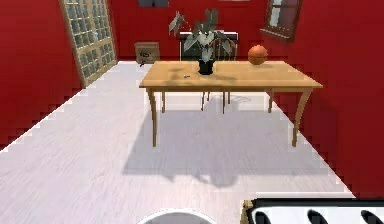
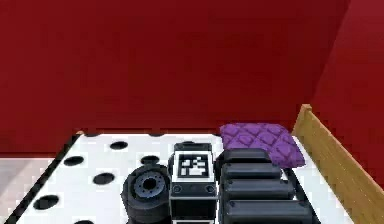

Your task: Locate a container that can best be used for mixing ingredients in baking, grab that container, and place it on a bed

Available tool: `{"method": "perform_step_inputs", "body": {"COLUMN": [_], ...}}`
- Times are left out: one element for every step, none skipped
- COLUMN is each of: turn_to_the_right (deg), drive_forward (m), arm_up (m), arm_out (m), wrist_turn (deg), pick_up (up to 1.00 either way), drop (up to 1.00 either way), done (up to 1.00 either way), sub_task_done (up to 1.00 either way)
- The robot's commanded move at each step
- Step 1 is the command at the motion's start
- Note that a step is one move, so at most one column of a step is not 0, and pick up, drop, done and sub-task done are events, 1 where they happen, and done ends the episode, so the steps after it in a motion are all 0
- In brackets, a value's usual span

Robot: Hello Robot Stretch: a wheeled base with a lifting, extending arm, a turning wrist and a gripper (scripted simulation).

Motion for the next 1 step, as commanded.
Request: {"method": "perform_step_inputs", "body": {"turn_to_the_right": [-27.0], "drive_forward": [0.00], "arm_up": [0.00], "arm_out": [0.00], "wrist_turn": [0.0], "pick_up": [0.00], "drop": [0.00], "done": [0.00], "sub_task_done": [0.00]}}
